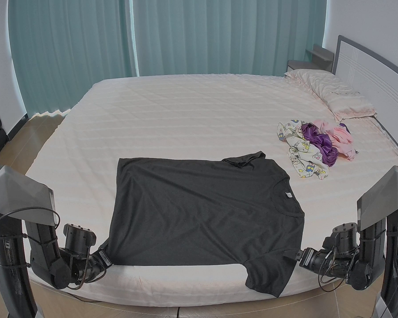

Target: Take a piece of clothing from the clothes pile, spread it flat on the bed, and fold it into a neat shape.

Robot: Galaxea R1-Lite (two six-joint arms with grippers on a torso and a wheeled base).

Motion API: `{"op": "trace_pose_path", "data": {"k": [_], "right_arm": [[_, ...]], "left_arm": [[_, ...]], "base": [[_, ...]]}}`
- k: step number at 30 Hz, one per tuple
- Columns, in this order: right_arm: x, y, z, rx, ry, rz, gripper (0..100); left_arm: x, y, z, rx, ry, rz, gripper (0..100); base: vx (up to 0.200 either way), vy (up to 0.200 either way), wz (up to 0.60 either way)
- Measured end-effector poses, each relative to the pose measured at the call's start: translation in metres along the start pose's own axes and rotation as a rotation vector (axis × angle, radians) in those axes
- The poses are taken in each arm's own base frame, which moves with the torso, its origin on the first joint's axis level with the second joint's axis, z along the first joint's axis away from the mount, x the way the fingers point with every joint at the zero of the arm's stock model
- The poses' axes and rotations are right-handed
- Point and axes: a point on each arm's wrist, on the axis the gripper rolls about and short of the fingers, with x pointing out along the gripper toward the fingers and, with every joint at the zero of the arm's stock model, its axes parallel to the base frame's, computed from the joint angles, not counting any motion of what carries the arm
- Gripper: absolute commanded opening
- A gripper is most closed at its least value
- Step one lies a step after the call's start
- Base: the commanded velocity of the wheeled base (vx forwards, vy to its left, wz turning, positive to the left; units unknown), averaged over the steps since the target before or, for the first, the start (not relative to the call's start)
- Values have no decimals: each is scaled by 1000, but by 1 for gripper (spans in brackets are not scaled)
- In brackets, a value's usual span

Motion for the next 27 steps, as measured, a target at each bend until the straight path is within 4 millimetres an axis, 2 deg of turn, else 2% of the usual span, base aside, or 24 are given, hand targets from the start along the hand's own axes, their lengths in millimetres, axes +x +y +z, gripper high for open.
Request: {"op": "trace_pose_path", "data": {"k": [8,9,18,27], "right_arm": [[14,4,-6,-31,22,18,100],[16,5,-6,-32,22,19,0],[24,6,-8,-39,29,28,0],[7,-10,-2,-63,38,-12,0]], "left_arm": [[-3,4,0,-8,-7,-6,0],[-3,4,0,-7,-7,-6,0],[-3,5,-2,-5,13,-15,0],[-7,8,-6,3,30,-7,0]], "base": [[0,0,0],[0,0,0],[0,0,0],[0,0,0]]}}
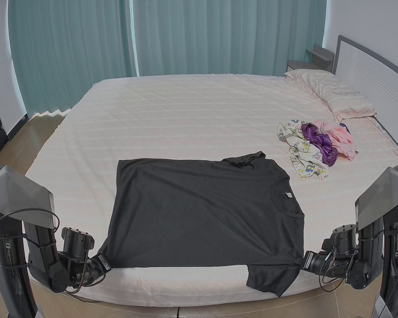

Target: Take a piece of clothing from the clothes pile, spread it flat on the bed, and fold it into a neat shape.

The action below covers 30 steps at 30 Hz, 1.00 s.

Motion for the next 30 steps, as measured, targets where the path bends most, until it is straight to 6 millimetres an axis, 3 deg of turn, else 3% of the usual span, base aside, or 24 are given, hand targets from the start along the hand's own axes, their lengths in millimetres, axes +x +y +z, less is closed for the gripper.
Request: {"op": "trace_pose_path", "data": {"k": [10,22,23,30], "right_arm": [[-23,-14,12,-44,-20,8,0],[-23,-15,8,-89,12,-5,0],[-22,-15,8,-89,14,-5,0],[-22,-15,7,-88,16,-6,0]], "left_arm": [[-11,9,-9,75,37,31,0],[-12,-1,-6,61,2,-62,0],[-12,-2,-5,50,-2,-71,100],[-11,-6,-2,26,-20,-102,100]], "base": [[0,0,0],[0,0,0],[0,0,0],[0,0,0]]}}
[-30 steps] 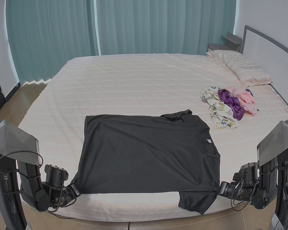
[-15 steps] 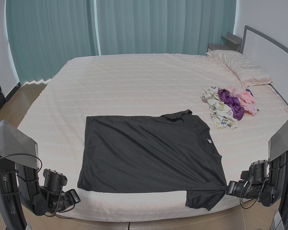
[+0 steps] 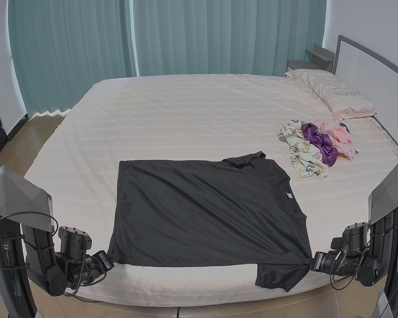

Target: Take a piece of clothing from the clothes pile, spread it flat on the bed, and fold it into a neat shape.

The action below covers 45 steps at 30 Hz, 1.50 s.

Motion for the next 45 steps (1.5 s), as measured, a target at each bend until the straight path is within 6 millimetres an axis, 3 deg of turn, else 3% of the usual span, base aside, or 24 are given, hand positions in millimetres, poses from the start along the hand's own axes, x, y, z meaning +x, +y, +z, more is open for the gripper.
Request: {"op": "trace_pose_path", "data": {"k": [7,14,15,25,45], "right_arm": [[0,0,1,5,-6,5,0],[0,2,2,5,-18,14,0],[0,2,2,5,-18,15,0],[1,1,2,6,-17,13,0],[1,-5,-10,-68,90,-47,0]], "left_arm": [[2,-6,5,-34,-29,-59,100],[16,-18,4,-39,-37,-96,100],[17,-19,3,-37,-36,-96,0],[20,-14,-4,-19,-41,-35,0],[0,8,-23,100,50,61,0]], "base": [[0,0,0],[0,0,0],[0,0,0],[0,0,0],[0,0,0]]}}
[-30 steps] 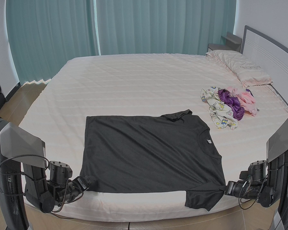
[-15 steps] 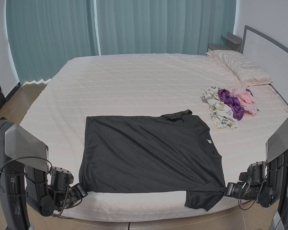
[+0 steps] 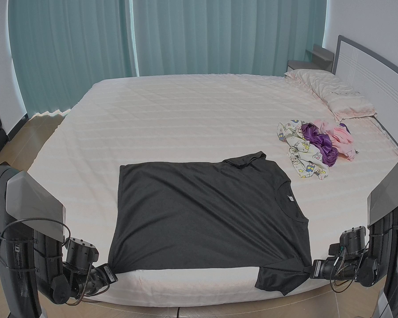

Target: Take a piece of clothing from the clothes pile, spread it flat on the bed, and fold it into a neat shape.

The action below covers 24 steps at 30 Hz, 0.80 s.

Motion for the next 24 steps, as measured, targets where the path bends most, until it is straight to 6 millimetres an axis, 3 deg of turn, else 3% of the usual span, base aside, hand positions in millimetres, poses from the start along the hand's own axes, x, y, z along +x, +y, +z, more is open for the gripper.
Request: {"op": "trace_pose_path", "data": {"k": [4,5,9,10,24], "right_arm": [[-2,1,2,-11,-11,4,0],[-3,1,2,-11,-13,3,100],[-3,0,1,-20,0,-2,100],[-3,1,1,-21,2,-2,100],[-10,-3,20,28,-150,26,100]], "left_arm": [[0,1,0,10,2,5,0],[0,1,0,11,2,6,0],[2,1,0,11,2,7,0],[3,1,0,11,2,7,100],[-6,-1,12,-21,-55,-39,100]], "base": [[0,0,0],[0,0,0],[0,0,0],[0,0,0],[0,0,0]]}}
